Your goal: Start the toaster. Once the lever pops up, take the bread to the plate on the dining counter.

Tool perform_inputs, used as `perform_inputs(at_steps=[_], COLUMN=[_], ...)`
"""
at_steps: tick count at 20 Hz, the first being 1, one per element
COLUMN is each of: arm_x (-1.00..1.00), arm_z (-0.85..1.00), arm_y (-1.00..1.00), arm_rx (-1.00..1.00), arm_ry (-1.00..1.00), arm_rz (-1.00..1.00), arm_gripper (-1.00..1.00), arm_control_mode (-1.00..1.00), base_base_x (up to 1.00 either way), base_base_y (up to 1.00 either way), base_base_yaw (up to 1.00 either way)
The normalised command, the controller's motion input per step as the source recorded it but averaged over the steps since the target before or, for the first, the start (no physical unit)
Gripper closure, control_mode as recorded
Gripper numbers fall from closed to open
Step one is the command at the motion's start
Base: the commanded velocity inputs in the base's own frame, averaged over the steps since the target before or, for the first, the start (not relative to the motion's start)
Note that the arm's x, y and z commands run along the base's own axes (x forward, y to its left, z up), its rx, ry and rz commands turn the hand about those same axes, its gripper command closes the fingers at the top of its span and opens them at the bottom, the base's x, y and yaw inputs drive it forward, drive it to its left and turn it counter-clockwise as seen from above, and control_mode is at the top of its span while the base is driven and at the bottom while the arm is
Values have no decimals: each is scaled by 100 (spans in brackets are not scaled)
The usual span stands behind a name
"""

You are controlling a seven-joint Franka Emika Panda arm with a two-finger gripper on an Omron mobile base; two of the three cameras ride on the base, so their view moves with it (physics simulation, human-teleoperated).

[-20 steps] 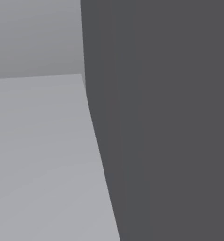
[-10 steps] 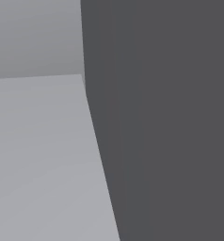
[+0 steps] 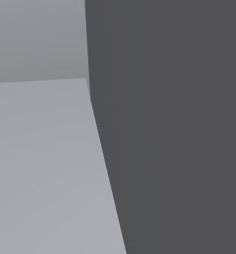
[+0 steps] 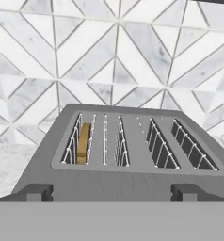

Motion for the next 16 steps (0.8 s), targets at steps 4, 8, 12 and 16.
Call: perform_inputs(at_steps=[4,8,12,16], arm_x=[-6,-15,-5,0], arm_z=[31,18,4,1], arm_y=[19,21,21,23], arm_rx=[12,16,6,4], arm_ry=[0,0,0,3], arm_rz=[0,0,0,0], arm_gripper=[-100,-100,-100,-100], arm_control_mode=[-100,-100,-100,-100], base_base_x=[0,0,0,0], base_base_y=[0,0,0,0], base_base_yaw=[0,0,0,0])
